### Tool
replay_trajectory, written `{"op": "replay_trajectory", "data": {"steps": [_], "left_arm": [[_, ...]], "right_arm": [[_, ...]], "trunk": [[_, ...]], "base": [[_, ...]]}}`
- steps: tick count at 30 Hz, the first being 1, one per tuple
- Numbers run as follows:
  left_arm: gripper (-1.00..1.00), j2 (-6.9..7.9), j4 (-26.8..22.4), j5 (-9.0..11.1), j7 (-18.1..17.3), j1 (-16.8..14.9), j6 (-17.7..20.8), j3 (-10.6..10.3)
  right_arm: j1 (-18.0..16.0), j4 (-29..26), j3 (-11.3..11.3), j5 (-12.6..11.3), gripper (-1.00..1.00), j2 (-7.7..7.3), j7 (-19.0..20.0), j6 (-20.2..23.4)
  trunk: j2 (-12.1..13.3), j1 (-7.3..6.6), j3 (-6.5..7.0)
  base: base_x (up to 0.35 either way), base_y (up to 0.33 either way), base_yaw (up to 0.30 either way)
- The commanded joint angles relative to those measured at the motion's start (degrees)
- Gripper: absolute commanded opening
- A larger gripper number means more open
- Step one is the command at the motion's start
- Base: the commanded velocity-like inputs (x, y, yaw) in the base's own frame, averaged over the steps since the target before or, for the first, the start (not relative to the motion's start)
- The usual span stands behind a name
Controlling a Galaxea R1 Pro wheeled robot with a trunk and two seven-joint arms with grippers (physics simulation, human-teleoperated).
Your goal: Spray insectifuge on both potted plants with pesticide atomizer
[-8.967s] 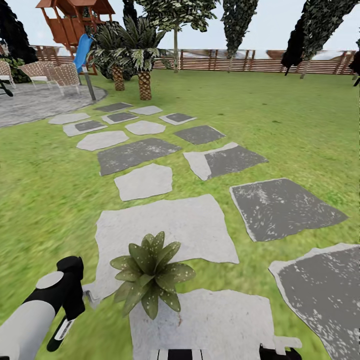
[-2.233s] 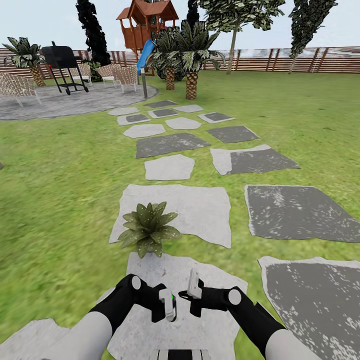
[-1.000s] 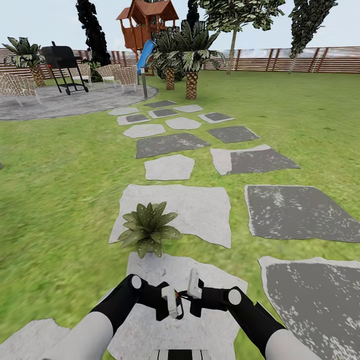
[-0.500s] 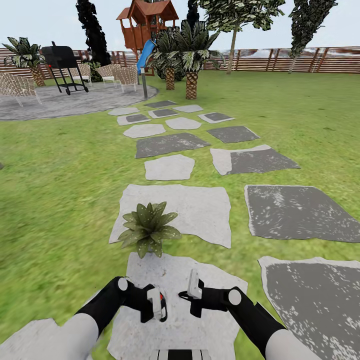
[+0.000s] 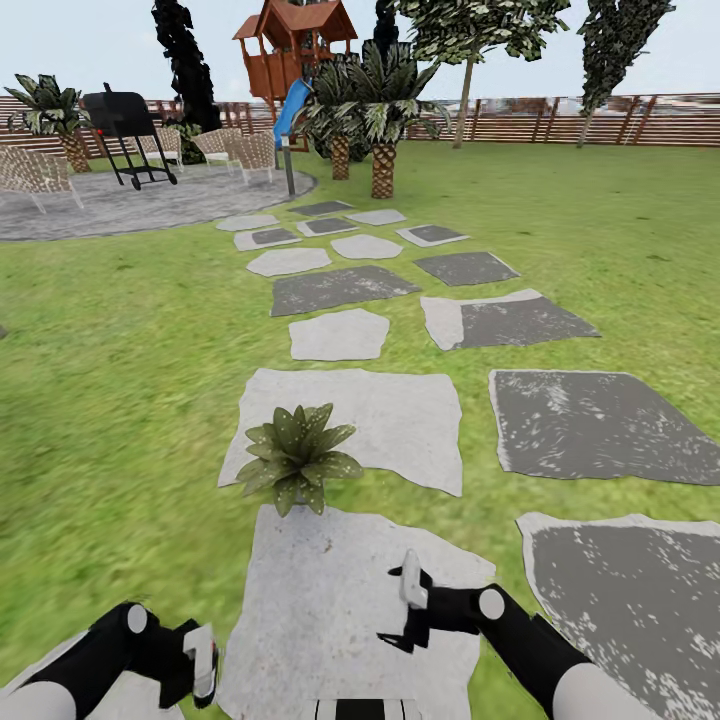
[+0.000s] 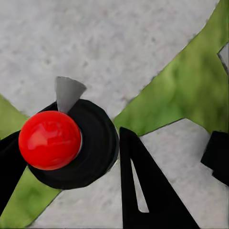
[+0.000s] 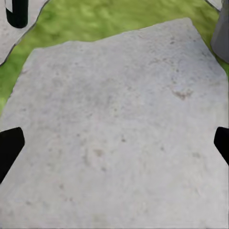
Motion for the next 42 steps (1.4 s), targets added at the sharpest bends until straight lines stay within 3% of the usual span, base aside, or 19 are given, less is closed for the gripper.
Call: {"op": "replay_trajectory", "data": {"steps": [1,3,4,5,6,8,10,12,14,15,16,17,19,22,33,39,42], "left_arm": [[-1.00,0.05,0.7,0.0,1.9,0.0,-0.6,2.1],[-1.00,-0.10,1.3,1.2,5.9,0.0,-0.6,6.4],[-1.00,-0.24,2.1,2.4,8.9,0.0,-0.6,9.7],[-1.00,-0.33,3.0,3.2,10.4,0.0,-0.6,11.7],[-1.00,-0.40,4.5,4.2,11.6,0.0,-0.6,13.7],[-1.00,-0.48,8.5,7.5,14.9,0.0,-0.6,18.7],[-1.00,-0.46,11.1,10.6,18.6,0.1,-0.7,21.9],[-1.00,-0.52,15.1,15.2,26.0,0.9,-2.5,25.0],[-1.00,-0.83,18.2,19.4,32.1,1.6,-6.6,26.3],[-1.00,-1.03,20.3,22.7,36.3,2.4,-10.4,26.7],[-1.00,-1.20,21.9,25.9,39.9,3.4,-13.7,26.9],[-1.00,-1.28,22.6,27.7,41.9,4.0,-15.3,27.0],[-1.00,-1.33,23.7,30.5,46.5,5.3,-17.6,27.1],[-1.00,-1.35,24.1,31.4,50.3,7.2,-18.4,27.1],[-1.00,-1.44,24.3,31.8,51.8,7.7,-18.6,27.1],[-1.00,-2.05,24.3,31.7,51.7,7.7,-18.6,27.1],[-1.00,-2.10,24.3,31.7,51.7,7.7,-18.6,27.1]], "right_arm": [[0.0,1.7,0.1,0.4,1.00,-1.28,-0.4,-0.4],[0.0,5.2,-0.1,0.1,1.00,-2.90,-2.7,-0.5],[0.0,8.6,-1.2,-0.8,1.00,-3.98,-6.1,-0.5],[0.0,10.9,-2.8,-1.8,1.00,-4.43,-8.6,-0.6],[0.0,14.0,-5.5,-3.3,1.00,-4.73,-11.8,-0.6],[0.0,23.7,-13.2,-6.6,1.00,-5.11,-21.8,-0.7],[0.1,28.6,-16.7,-7.6,1.00,-5.34,-29.3,-0.8],[0.2,31.1,-18.7,-8.2,1.00,-5.46,-38.9,-1.1],[1.2,31.7,-19.3,-8.6,1.00,-5.31,-44.7,-2.2],[2.1,32.0,-19.6,-10.0,1.00,-5.10,-47.8,-4.0],[3.2,32.1,-19.7,-13.0,1.00,-4.71,-50.1,-6.3],[4.0,32.2,-19.7,-16.0,1.00,-4.39,-51.1,-8.0],[5.8,32.3,-19.7,-25.1,1.00,-3.73,-52.7,-13.1],[6.5,32.4,-19.6,-29.4,1.00,-3.74,-53.1,-15.3],[6.9,32.4,-19.4,-30.1,1.00,-3.25,-53.0,-15.6],[7.6,32.5,-19.5,-30.1,1.00,1.52,-52.9,-15.4],[8.1,32.5,-19.5,-30.1,1.00,2.67,-52.9,-15.4]], "trunk": [[0.0,-0.01,-0.04],[0.0,-0.01,-0.04],[0.0,-0.01,-0.04],[0.0,-0.01,-0.04],[0.0,-0.01,-0.04],[0.0,-0.01,-0.04],[0.0,-0.01,-0.04],[0.0,-0.01,-0.04],[0.0,-0.01,-0.04],[0.0,-0.01,-0.04],[0.0,-0.01,-0.04],[0.0,-0.01,-0.04],[0.0,-0.01,-0.04],[0.0,-0.01,-0.04],[0.0,-0.01,-0.04],[0.0,-0.01,-0.04],[0.0,-0.01,-0.04]], "base": [[0.000,0.000,0.000],[0.000,0.000,0.000],[0.000,0.000,0.000],[0.000,0.000,0.000],[0.000,0.000,0.000],[0.000,0.000,0.000],[0.000,0.000,0.000],[0.000,0.000,0.000],[0.000,0.000,0.000],[0.000,0.000,0.000],[0.000,0.000,0.000],[0.000,0.000,0.000],[0.000,0.000,0.000],[0.000,0.000,0.000],[0.000,0.000,0.000],[0.000,0.000,0.000],[0.000,0.000,0.000]]}}
